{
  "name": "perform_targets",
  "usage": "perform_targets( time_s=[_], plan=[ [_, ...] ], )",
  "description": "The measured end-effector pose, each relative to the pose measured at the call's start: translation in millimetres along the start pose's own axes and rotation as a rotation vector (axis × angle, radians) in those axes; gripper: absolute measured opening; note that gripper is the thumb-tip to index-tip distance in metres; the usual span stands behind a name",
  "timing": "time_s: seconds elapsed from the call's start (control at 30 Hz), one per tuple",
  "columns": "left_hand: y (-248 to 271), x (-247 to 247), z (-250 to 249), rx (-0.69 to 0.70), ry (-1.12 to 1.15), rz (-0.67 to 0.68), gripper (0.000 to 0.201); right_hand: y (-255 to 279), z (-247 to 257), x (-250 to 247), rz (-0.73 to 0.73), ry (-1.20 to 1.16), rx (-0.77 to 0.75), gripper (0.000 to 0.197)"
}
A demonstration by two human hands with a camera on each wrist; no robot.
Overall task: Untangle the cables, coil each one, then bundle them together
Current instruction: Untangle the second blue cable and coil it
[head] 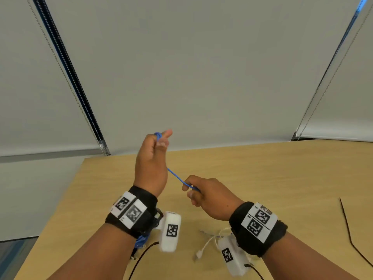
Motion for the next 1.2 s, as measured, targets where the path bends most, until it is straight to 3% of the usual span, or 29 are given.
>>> perform_targets(
  time_s=[0.07, 0.13, 0.27, 0.4, 0.5, 0.6, 0.7, 0.83, 1.03, 1.2],
  plan=[
    [7.1, 2.1, 13.2, 0.031, -0.285, 0.080, 0.022, 0.8, 5.4, -14.9, -0.002, -0.032, -0.042, 0.016],
    [13.9, 6.4, 27.3, -0.039, -0.369, 0.142, 0.027, -2.1, 7.9, -39.5, -0.053, -0.037, -0.086, 0.011],
    [32.5, 35.9, 34.8, -0.344, 0.048, 0.222, 0.042, -6.8, 4.2, -86.9, -0.163, -0.044, -0.186, 0.010],
    [29.0, 54.8, 16.6, -0.456, 0.260, 0.188, 0.046, -8.6, -3.0, -105.9, -0.216, -0.183, -0.258, 0.004],
    [33.1, 61.5, 0.6, -0.505, 0.357, 0.229, 0.043, -11.5, -2.2, -116.9, -0.191, -0.301, -0.313, 0.017],
    [38.9, 67.5, -15.7, -0.483, 0.575, 0.278, 0.043, -10.5, 6.8, -123.1, -0.126, -0.336, -0.405, 0.012],
    [38.9, 71.2, -29.8, -0.440, 0.690, 0.267, 0.042, -7.2, 19.5, -121.7, -0.185, -0.340, -0.430, 0.031],
    [35.0, 68.8, -41.5, -0.392, 0.707, 0.228, 0.042, -5.1, 38.9, -119.9, -0.268, -0.319, -0.451, 0.032],
    [39.8, 63.5, -42.3, -0.435, 0.804, 0.210, 0.045, -4.7, 40.5, -123.0, -0.132, -0.436, -0.496, 0.030],
    [25.3, 47.7, -57.6, -0.362, 1.010, 0.077, 0.049, -7.3, 5.2, -111.0, -0.034, -0.631, -0.302, 0.016]
  ],
)
Point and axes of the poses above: each hand's wrist, its own y-axis away from the middle knuckle, its own x-axis out of the palm, z = x × y, the point moved 4 cm from there along -y, towards the middle knuckle, and after that the axes turned 14 degrees about y, right-handed, at the moved point
